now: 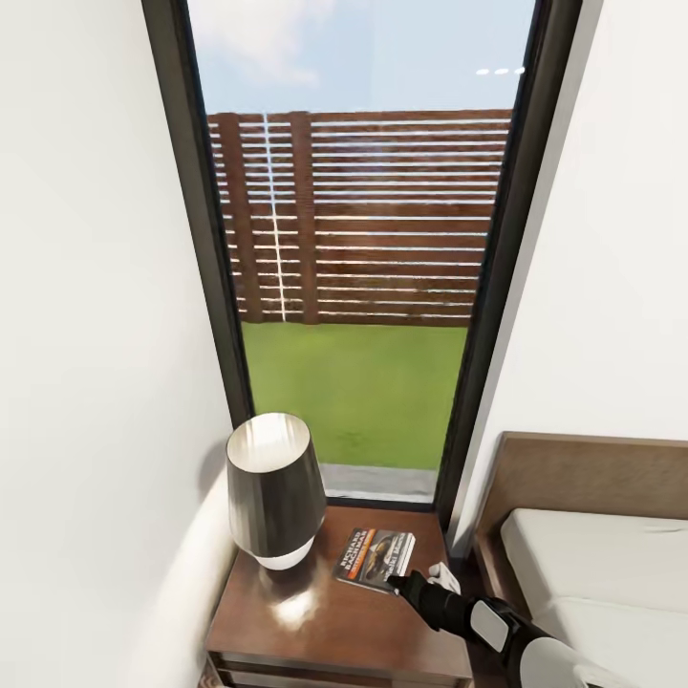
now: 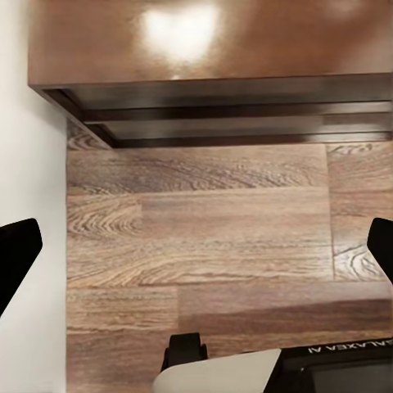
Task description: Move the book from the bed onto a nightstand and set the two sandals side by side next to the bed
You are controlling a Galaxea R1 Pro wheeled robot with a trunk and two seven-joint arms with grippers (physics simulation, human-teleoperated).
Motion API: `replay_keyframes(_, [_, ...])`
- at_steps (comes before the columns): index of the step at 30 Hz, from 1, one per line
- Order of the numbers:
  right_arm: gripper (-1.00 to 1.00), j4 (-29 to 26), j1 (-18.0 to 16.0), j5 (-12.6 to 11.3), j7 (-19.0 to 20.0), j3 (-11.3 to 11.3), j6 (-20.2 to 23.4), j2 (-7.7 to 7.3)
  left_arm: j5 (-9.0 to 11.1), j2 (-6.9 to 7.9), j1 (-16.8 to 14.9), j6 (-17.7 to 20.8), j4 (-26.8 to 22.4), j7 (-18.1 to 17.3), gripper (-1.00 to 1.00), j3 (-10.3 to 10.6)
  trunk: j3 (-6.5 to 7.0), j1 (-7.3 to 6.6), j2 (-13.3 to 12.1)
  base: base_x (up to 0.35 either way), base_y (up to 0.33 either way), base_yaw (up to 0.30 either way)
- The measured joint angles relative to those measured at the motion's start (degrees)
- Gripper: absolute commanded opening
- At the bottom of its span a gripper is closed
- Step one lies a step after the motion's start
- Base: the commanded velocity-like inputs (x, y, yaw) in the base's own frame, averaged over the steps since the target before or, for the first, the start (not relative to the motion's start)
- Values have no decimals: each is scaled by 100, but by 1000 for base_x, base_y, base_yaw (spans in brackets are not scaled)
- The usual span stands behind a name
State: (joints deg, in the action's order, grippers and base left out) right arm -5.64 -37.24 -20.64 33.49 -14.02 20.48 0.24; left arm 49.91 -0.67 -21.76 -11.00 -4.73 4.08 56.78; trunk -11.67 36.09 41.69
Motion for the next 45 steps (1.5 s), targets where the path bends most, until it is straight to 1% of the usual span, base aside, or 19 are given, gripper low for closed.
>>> replay_keyframes(12, [-100,0,1,0,-2,6,0,10,0,-1,1,-2,0,-5,100,3,-216,264,482,0,0,0])
replay_keyframes(23, [-100,1,1,9,-2,5,0,51,4,3,0,-1,0,-110,100,2,-414,506,924,0,0,0])
replay_keyframes(45, [-100,0,0,13,-2,13,2,75,1,0,0,-1,0,-121,100,3,-810,989,1807,0,0,0])
